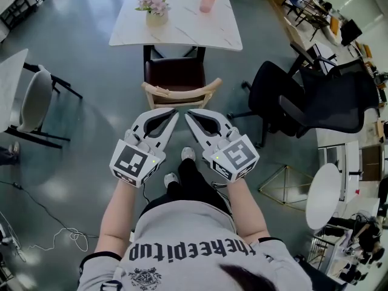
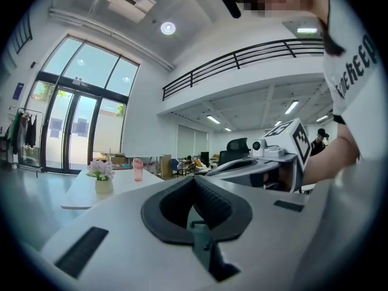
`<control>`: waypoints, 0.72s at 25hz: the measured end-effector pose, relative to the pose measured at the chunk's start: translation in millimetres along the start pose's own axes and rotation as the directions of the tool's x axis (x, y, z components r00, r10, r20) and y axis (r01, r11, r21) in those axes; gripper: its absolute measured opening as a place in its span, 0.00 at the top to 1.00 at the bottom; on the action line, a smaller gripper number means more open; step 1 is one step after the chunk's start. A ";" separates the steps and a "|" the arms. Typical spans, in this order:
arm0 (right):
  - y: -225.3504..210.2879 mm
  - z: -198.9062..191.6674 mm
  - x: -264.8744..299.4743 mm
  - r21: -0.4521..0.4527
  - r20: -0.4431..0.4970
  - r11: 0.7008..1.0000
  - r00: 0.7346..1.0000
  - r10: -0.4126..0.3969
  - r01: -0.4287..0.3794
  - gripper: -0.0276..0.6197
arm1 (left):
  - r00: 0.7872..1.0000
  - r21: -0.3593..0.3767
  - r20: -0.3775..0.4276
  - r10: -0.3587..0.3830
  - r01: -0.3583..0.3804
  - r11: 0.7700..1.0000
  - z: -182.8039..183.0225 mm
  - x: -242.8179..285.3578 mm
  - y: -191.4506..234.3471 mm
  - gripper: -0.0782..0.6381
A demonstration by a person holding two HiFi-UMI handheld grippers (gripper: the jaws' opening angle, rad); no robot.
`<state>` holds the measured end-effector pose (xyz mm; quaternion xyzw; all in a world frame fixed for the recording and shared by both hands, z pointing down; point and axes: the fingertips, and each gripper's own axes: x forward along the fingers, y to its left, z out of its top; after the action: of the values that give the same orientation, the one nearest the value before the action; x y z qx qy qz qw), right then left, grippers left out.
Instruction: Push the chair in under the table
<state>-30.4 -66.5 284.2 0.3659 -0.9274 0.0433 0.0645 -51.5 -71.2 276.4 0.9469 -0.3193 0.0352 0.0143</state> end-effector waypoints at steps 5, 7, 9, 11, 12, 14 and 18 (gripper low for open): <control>9.7 5.4 -2.1 -0.008 0.020 1.000 1.000 0.011 -0.011 0.94 | 1.000 0.014 0.016 0.004 -0.004 1.000 0.8 -8.8 -4.8 0.87; 12.7 6.1 -3.7 -0.012 0.023 1.000 1.000 0.011 -0.011 0.94 | 1.000 0.015 0.026 0.007 -0.007 1.000 2.4 -11.7 -7.3 0.87; 15.1 7.5 -6.1 -0.010 0.028 1.000 1.000 0.010 -0.009 0.94 | 0.999 0.021 0.031 0.007 -0.007 1.000 4.0 -14.1 -10.6 0.87; 17.1 9.7 -7.8 -0.009 0.036 1.000 0.999 0.009 -0.009 0.94 | 0.999 0.021 0.037 0.008 -0.009 1.000 5.4 -16.2 -12.6 0.87; 17.7 9.9 -8.6 -0.008 0.039 1.000 0.999 0.008 -0.007 0.94 | 0.999 0.019 0.040 0.009 -0.010 1.000 6.1 -16.9 -13.1 0.87; 18.6 10.0 -10.1 -0.006 0.045 1.000 0.999 0.006 -0.005 0.94 | 0.999 0.018 0.047 0.011 -0.012 1.000 7.4 -17.9 -14.1 0.87; 20.1 13.7 -11.9 -0.014 0.049 1.000 0.999 0.007 -0.007 0.94 | 0.998 0.026 0.057 0.008 -0.010 1.000 11.8 -18.8 -16.2 0.87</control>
<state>-36.7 -45.6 268.2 0.3631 -0.9303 0.0279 0.0439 -55.9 -47.6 263.1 0.9461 -0.3235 0.0124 -0.0076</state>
